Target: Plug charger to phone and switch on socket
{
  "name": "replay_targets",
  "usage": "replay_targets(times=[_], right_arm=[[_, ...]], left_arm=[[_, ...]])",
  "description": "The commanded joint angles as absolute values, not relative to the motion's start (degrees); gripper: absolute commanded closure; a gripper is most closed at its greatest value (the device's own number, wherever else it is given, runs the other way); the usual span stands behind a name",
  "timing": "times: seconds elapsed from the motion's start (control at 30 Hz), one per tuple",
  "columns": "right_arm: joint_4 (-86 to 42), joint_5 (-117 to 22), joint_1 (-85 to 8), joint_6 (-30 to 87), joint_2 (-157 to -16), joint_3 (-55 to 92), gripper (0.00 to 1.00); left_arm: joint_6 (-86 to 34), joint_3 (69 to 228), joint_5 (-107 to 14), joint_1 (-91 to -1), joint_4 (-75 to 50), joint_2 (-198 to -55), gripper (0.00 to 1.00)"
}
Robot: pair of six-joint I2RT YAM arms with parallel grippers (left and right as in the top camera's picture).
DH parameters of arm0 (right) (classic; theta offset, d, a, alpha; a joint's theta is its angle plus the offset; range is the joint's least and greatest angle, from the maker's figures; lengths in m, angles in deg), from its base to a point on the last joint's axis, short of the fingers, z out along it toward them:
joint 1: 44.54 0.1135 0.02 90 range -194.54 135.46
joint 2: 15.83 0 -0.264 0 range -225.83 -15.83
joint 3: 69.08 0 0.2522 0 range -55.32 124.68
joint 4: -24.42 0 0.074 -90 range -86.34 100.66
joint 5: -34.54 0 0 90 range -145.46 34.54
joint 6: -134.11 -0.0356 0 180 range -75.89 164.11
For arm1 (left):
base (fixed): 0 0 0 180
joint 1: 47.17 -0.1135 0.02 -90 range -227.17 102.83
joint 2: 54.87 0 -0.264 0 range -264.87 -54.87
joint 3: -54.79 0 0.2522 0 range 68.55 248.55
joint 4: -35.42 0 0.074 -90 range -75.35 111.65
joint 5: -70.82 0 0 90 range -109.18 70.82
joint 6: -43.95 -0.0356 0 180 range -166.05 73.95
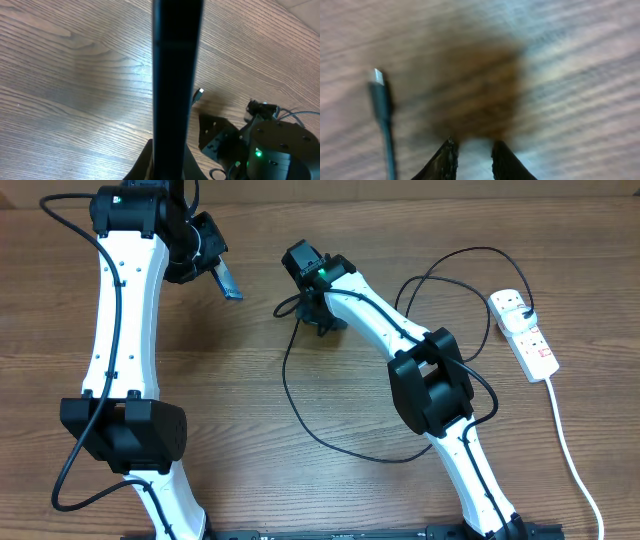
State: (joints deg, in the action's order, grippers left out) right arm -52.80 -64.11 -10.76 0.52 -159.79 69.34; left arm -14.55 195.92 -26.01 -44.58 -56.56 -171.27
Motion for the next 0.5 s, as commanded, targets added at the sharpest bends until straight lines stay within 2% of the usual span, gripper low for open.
replay_targets(times=[0.0,0.2,0.27,0.37,0.47], right_arm=[[-54.77,-61.81,-10.76,1.26,-161.5,69.49,0.75],[-54.31,-60.7,-10.93,1.57,-160.99,76.11,0.67],[-52.8,-59.72,-10.96,5.06,-160.99,79.04,0.65],[-50.28,-59.74,-10.83,6.7,-160.99,80.53,0.55],[-49.24,-59.93,-10.41,6.64,-161.54,80.22,0.54]], left_arm=[[-13.7,196.54,-26.68,-44.47,-56.23,-171.11,0.96],[-13.7,196.54,-26.68,-44.47,-56.28,-171.11,0.96],[-13.7,196.54,-26.66,-44.47,-56.28,-171.11,0.96],[-13.7,196.54,-26.68,-44.47,-56.25,-171.11,0.96],[-13.72,196.54,-26.68,-44.47,-56.3,-171.11,0.96]])
